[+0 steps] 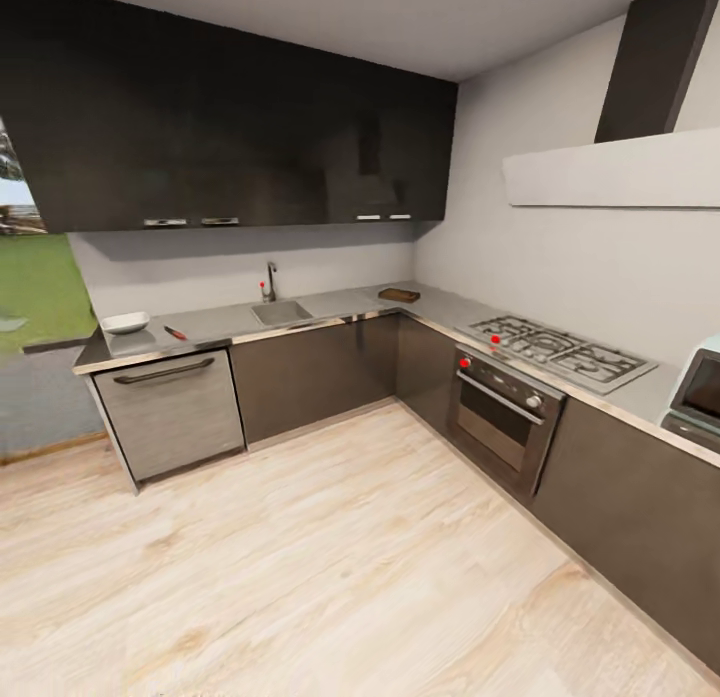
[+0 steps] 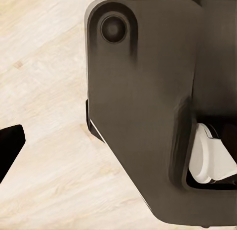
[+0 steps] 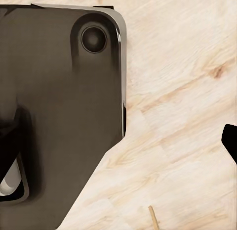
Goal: In the kitchen, take the Vidalia onion out of the sink, dice it on the chopping board with the paring knife, put the diced onion into the bowl on the countertop, then place both the paring knife and the chopping board into the sink.
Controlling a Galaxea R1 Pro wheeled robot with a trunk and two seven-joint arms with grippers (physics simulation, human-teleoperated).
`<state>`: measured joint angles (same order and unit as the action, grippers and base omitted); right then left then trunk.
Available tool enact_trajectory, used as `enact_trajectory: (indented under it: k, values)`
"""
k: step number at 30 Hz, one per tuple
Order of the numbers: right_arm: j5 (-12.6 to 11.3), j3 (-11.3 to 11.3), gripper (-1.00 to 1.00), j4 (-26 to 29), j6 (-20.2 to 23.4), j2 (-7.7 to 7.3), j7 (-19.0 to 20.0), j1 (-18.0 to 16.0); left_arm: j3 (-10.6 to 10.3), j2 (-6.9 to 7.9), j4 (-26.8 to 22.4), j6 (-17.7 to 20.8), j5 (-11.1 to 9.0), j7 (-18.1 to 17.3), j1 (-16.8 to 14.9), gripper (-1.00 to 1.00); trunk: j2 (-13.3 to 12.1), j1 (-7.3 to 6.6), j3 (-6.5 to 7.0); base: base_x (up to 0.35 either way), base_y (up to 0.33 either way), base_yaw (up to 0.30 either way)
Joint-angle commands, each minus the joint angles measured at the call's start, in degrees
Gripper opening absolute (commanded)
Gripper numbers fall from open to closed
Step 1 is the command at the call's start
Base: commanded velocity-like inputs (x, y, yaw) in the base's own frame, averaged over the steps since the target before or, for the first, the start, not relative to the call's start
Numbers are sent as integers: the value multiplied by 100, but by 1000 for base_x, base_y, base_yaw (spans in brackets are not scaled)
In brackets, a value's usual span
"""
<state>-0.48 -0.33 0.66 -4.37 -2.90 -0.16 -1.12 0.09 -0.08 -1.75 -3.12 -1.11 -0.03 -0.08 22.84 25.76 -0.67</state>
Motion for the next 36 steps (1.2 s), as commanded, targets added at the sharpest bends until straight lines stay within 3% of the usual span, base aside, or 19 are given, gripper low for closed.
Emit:
enact_trajectory:
  k: [1,36]
  values:
    - [-5,-3,100,-5,-20,0,-2,-2,0,-1,-1,-14,-12,0,-1,100,8,3,-7,0,0,295]
    - [-5,-3,100,-5,-20,0,-2,-2,0,38,-16,-22,-12,-5,-1,100,8,3,-7,0,0,295]
